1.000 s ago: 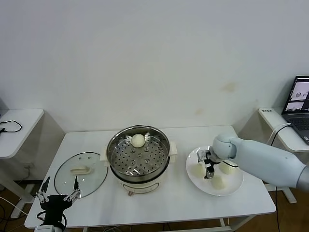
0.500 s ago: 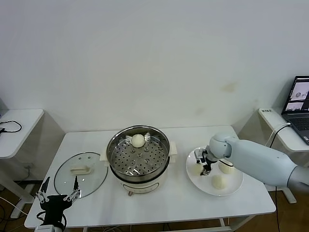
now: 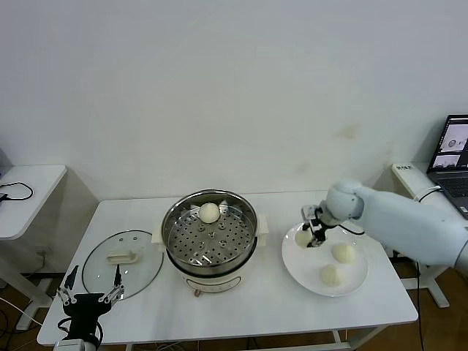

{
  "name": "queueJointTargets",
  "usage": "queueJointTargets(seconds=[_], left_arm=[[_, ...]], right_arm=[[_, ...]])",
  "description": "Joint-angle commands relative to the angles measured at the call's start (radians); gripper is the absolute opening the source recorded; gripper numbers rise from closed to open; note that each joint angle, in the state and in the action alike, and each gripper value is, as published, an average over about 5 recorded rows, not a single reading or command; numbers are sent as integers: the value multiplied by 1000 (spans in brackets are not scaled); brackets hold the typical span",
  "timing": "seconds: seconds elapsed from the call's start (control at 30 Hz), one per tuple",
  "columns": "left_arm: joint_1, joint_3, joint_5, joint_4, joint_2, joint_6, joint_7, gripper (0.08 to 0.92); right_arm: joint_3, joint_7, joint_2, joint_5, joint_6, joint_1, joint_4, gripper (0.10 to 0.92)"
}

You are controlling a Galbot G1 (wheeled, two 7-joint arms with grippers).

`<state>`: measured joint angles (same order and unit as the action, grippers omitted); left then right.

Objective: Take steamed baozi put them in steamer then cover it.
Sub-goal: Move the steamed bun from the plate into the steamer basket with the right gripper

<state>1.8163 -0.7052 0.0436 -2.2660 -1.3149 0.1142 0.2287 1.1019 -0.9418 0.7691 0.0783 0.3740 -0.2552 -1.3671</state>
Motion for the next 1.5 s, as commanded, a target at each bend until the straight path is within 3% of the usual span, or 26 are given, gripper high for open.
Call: queueJointTargets(seconds=[0.03, 0.37, 0.67, 0.97, 1.5], left_arm=[[0, 0, 1, -4, 2, 1, 0, 823], [3, 0, 4, -12, 8, 1, 1, 823], [0, -4, 3, -13, 3, 2, 0, 823], [0, -14, 2, -20, -7, 4, -1, 823], [4, -14, -3, -29, -16, 5, -1, 823]], right_arm=[[125, -5, -2, 179, 18, -359, -94, 546], [168, 71, 185, 411, 123, -452, -149, 551], [156, 170, 438, 542, 222, -366, -89, 551], [154, 238, 591, 531, 303, -246, 13, 554], [128, 257, 742, 444, 306, -123, 205, 594]])
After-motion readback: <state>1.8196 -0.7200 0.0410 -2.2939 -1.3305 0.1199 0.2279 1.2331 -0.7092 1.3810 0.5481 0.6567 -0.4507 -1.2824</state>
